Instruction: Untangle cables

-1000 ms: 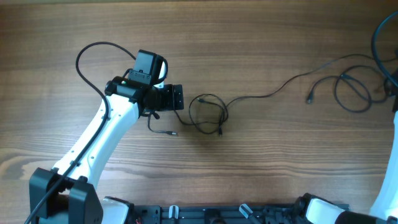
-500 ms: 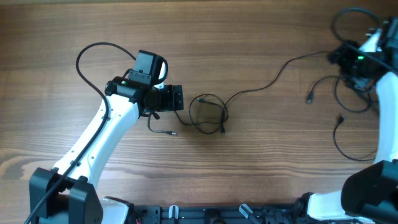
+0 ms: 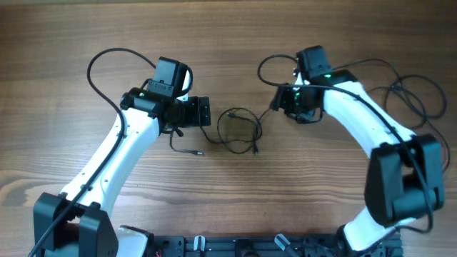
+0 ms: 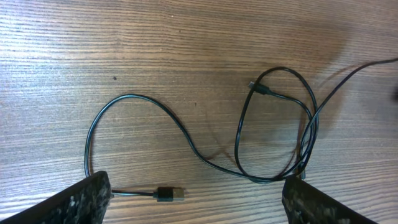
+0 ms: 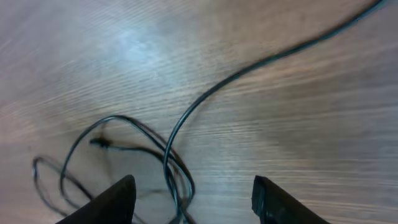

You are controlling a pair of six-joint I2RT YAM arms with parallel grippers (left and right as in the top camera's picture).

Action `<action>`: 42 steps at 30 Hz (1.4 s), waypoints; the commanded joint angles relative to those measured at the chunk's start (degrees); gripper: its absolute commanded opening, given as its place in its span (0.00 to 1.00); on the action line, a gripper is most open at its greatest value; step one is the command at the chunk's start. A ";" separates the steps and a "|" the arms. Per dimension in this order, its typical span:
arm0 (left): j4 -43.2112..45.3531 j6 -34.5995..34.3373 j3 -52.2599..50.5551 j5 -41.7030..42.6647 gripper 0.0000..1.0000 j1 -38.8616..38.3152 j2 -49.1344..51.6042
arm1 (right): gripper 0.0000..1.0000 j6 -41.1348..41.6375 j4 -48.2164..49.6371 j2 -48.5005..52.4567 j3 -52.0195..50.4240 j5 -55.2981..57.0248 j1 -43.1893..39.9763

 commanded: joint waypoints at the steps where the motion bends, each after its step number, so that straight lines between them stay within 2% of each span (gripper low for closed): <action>1: 0.13 -0.11 0.15 0.52 0.90 0.26 -0.09 | 0.60 11.17 3.37 4.92 -0.20 1.95 2.60; 3: 0.15 -0.13 0.15 0.55 0.89 0.26 -0.09 | 0.56 15.34 6.01 6.88 -0.20 2.23 3.37; 7: -0.37 -0.11 0.15 0.74 0.89 0.26 -0.09 | 0.55 22.43 10.38 10.64 -0.20 3.02 4.79; 8: -0.52 -0.13 0.15 0.74 0.88 0.26 -0.09 | 0.49 23.04 10.40 10.82 -0.20 3.21 4.94; 10: -0.87 -0.13 0.15 0.74 0.87 0.26 -0.09 | 0.21 23.04 10.88 10.86 -0.17 3.41 5.03; 11: -0.92 -0.13 0.15 0.74 0.87 0.26 -0.09 | 0.11 22.62 10.51 10.86 -0.17 3.41 5.01; 13: -0.92 -0.13 0.15 0.74 0.87 0.26 -0.09 | 0.04 17.68 10.38 10.47 0.07 3.41 4.76; 16: -0.90 -0.13 0.15 0.74 0.87 0.26 -0.09 | 0.04 7.63 6.84 7.50 2.64 2.91 3.23; 18: -0.87 -0.11 0.15 0.72 0.87 0.26 -0.09 | 0.04 -4.46 6.88 3.74 6.75 -5.55 2.12; 20: -0.87 -0.11 0.15 0.72 0.87 0.26 -0.09 | 0.04 -7.06 8.22 0.39 10.51 -13.68 1.29; 21: -0.90 -0.11 0.15 0.72 0.87 0.26 -0.09 | 0.04 -6.67 12.22 -2.32 11.87 -19.76 0.68; 22: -0.94 -0.11 0.15 0.72 0.86 0.26 -0.09 | 0.04 -5.05 15.28 -4.26 12.11 -20.85 0.50; 24: -1.18 -0.11 0.15 0.72 0.86 0.26 -0.09 | 0.04 -3.72 17.46 -7.32 12.11 -16.65 0.50; 26: -1.29 -0.11 0.15 0.72 0.87 0.26 -0.09 | 0.04 -4.79 14.73 -9.16 12.11 -7.93 0.50; 28: -1.29 -0.11 0.15 0.72 0.87 0.26 -0.09 | 0.04 -11.69 8.90 -9.38 12.11 1.36 0.15; 29: -1.31 -0.11 0.15 0.72 0.87 0.26 -0.09 | 0.04 -16.26 4.94 -9.38 12.31 8.22 -1.75; 31: -1.33 -0.11 0.15 0.72 0.87 0.26 -0.09 | 0.04 -20.06 0.35 -9.38 14.38 14.58 -5.92; 33: -1.29 -0.11 0.15 0.72 0.87 0.26 -0.09 | 0.04 -19.87 -3.67 -9.38 18.58 26.27 -13.31; 34: -1.31 -0.11 0.15 0.72 0.87 0.26 -0.09 | 0.04 -17.27 -4.76 -9.40 20.37 31.69 -19.69; 38: -1.31 -0.11 0.15 0.72 0.86 0.26 -0.09 | 0.04 -13.97 -8.46 -8.70 19.39 31.95 -32.39; 41: -1.33 -0.11 0.15 0.74 0.86 0.26 -0.09 | 0.11 -14.12 -10.36 -6.84 18.60 31.98 -38.73; 42: -1.36 -0.13 0.15 0.74 0.86 0.26 -0.09 | 0.05 -14.51 -10.75 -6.29 18.60 32.00 -39.50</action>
